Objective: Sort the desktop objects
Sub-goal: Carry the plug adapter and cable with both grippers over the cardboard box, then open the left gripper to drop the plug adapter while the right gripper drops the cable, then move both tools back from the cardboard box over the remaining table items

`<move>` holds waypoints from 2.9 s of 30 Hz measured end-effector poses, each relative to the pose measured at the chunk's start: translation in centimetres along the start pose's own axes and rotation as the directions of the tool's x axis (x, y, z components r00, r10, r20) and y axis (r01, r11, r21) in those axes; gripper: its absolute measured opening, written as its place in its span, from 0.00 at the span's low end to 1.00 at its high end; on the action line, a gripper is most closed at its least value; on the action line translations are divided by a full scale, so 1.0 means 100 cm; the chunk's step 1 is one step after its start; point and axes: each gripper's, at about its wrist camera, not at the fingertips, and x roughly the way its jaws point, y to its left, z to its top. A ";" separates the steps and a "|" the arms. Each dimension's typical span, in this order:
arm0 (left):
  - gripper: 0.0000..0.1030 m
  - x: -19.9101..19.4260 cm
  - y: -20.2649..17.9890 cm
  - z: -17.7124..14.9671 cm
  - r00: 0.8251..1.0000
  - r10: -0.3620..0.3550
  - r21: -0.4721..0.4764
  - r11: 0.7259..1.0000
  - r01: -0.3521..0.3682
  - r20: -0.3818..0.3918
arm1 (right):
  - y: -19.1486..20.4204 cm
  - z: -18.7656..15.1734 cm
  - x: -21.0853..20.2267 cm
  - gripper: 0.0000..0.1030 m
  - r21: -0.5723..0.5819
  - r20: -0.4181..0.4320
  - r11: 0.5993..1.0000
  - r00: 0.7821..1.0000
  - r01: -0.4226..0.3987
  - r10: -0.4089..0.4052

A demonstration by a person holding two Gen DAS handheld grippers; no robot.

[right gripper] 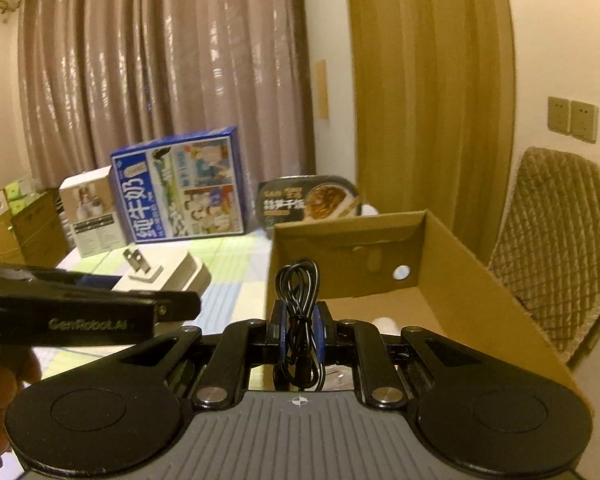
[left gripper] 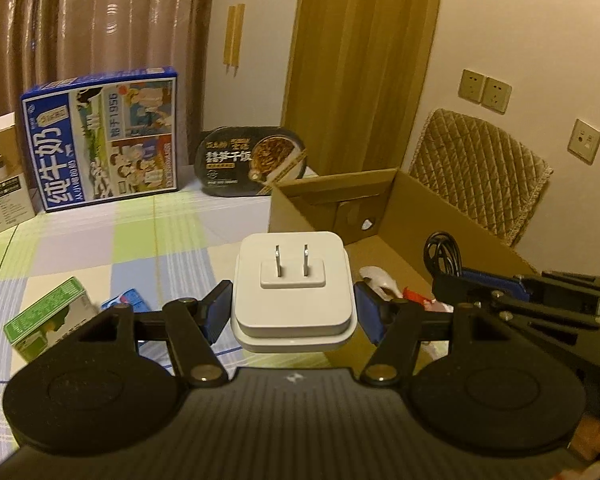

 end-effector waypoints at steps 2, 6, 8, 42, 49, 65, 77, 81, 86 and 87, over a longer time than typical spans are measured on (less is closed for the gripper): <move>0.58 0.001 -0.003 0.001 1.000 -0.006 0.004 1.000 0.006 0.000 | -0.005 0.001 0.000 0.10 0.004 0.003 1.000 1.000 0.011 -0.011; 0.58 0.002 -0.009 0.003 1.000 -0.025 0.002 1.000 0.025 0.002 | -0.016 0.001 -0.001 0.10 0.010 0.002 0.999 0.999 0.045 -0.045; 0.58 0.003 -0.013 0.006 0.999 -0.031 0.008 0.999 0.031 0.007 | -0.022 0.000 -0.002 0.10 0.016 0.003 0.998 0.998 0.066 -0.066; 0.59 0.053 -0.085 0.002 0.986 -0.158 0.155 0.974 0.163 -0.044 | -0.077 -0.005 -0.007 0.10 0.122 -0.030 0.977 0.985 0.174 -0.172; 0.59 0.059 -0.091 0.003 0.987 -0.157 0.163 0.973 0.161 -0.039 | -0.083 -0.006 -0.007 0.10 0.132 -0.035 0.974 0.983 0.182 -0.179; 0.59 0.061 -0.091 0.002 0.988 -0.148 0.170 0.973 0.155 -0.050 | -0.086 -0.008 -0.004 0.10 0.143 -0.045 0.974 0.984 0.175 -0.170; 0.62 0.059 -0.062 0.007 0.996 -0.084 0.104 0.991 0.087 -0.033 | -0.099 -0.008 -0.002 0.48 0.208 -0.036 0.961 0.983 0.182 -0.178; 0.63 0.058 -0.054 0.007 0.997 -0.068 0.088 0.994 0.070 -0.035 | -0.099 -0.008 -0.002 0.50 0.208 -0.036 0.961 0.984 0.181 -0.177; 0.67 0.053 -0.049 0.006 0.998 -0.056 0.080 0.995 0.058 -0.028 | -0.093 -0.007 0.000 0.54 0.200 -0.030 0.965 0.986 0.169 -0.166; 0.67 0.052 -0.047 0.006 0.998 -0.054 0.079 0.995 0.056 -0.028 | -0.091 -0.007 0.001 0.55 0.196 -0.028 0.966 0.986 0.168 -0.165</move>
